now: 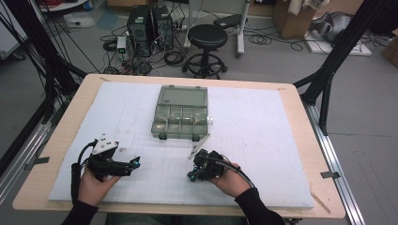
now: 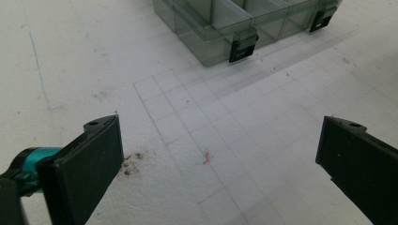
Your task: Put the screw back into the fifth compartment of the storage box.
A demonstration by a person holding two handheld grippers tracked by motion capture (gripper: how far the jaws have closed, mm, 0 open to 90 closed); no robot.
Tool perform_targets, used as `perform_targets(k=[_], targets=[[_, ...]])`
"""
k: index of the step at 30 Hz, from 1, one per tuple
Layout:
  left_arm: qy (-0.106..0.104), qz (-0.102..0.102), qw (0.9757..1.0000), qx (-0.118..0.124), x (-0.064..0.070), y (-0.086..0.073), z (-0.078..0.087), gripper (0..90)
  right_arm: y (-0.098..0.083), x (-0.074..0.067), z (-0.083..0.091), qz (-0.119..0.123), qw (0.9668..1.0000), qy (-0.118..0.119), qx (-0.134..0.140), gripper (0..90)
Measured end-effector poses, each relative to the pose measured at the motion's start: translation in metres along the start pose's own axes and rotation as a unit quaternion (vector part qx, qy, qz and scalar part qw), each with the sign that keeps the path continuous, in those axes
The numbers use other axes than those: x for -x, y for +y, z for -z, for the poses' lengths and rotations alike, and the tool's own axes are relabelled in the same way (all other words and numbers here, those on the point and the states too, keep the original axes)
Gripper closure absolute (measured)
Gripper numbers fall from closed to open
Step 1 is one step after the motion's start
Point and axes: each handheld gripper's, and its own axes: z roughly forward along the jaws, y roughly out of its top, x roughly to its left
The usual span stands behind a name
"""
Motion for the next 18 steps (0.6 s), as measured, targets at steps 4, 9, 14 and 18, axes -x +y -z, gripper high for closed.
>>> perform_targets(k=[4,9,14,18], targets=[[0.000,-0.002,1.0000,-0.002,-0.0001,0.0000,0.0002,1.7,0.0018,-0.0005,-0.0036,0.004,1.0000,0.001,-0.001,88.6],[0.001,-0.002,1.0000,-0.002,-0.0006,0.0000,0.0004,1.7,0.0047,-0.0001,-0.0066,0.005,1.0000,-0.001,0.002,88.6],[0.000,-0.002,1.0000,-0.002,-0.0005,0.0000,0.0002,1.7,0.0064,0.0005,-0.0076,0.005,1.0000,-0.004,0.004,88.6],[0.000,-0.002,1.0000,-0.002,-0.0004,0.0000,0.0002,1.7,0.0083,0.0020,-0.0082,0.002,0.9999,-0.008,0.009,88.6]])
